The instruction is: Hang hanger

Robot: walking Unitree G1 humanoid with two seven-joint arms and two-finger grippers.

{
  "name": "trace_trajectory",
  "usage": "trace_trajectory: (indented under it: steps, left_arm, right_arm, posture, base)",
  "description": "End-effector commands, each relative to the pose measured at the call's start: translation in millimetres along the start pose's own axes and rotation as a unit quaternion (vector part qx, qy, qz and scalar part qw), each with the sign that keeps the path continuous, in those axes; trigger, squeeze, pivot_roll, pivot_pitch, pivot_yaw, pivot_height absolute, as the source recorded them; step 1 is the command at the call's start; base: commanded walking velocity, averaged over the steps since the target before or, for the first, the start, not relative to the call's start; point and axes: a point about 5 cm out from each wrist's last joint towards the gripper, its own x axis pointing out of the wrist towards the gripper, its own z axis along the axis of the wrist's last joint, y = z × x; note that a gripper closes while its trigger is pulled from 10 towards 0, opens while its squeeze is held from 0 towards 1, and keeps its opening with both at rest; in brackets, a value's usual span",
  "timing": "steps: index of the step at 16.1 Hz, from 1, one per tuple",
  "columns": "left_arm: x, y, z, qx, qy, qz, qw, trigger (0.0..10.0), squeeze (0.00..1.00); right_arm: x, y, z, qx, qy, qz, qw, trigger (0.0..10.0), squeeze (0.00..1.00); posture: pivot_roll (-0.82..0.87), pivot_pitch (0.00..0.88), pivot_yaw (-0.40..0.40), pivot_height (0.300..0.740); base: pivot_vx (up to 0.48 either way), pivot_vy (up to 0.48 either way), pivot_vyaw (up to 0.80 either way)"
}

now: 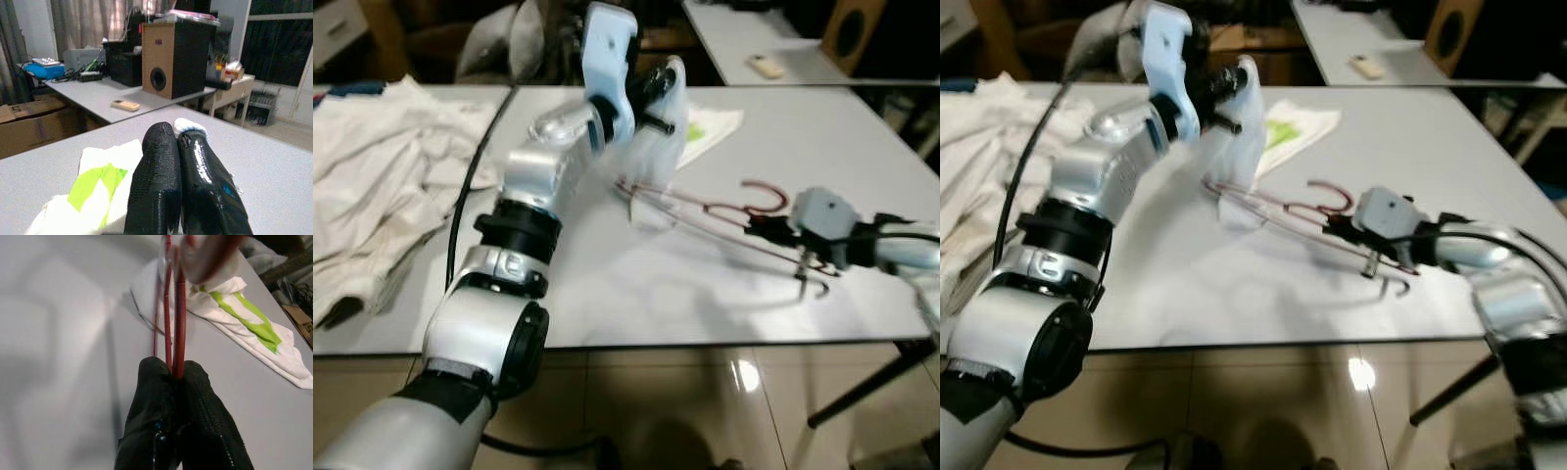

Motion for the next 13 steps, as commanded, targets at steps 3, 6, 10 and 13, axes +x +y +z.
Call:
trace_trajectory:
  steps: [3, 6, 10, 13]
  left_arm:
    - [9.8, 3.9, 0.7, 0.044, 0.007, 0.037, 0.998, 10.0, 0.00]
    - [7.7, 17.3, -1.9, 0.064, 0.012, 0.086, 0.994, 10.0, 0.00]
    - [-3.7, 42.6, -3.1, 0.061, 0.008, 0.157, 0.986, 10.0, 0.00]
    - [-14.4, 49.5, -29.8, 0.057, 0.056, 0.146, 0.986, 10.0, 0.00]
  right_arm:
    - [-41.9, 7.0, 11.7, -0.007, 0.021, 0.031, 0.999, 10.0, 0.00]
    - [-61.5, 12.7, 16.2, 0.004, 0.042, 0.039, 0.998, 10.0, 0.00]
    - [-100.1, 1.7, 16.7, 0.018, 0.079, -0.017, 0.997, 10.0, 0.00]
    - [-127.7, -4.3, 37.5, 0.043, 0.027, -0.054, 0.997, 10.0, 0.00]
  posture:
    - [-0.04, 0.000, 0.103, 0.723]
    - [-0.05, 0.000, 0.109, 0.723]
    - [-0.05, 0.000, 0.116, 0.723]
    - [-0.05, 0.000, 0.110, 0.723]
  base:
    - [0.000, 0.000, 0.00]
    - [0.000, 0.000, 0.00]
    - [0.000, 0.000, 0.00]
    - [0.000, 0.000, 0.00]
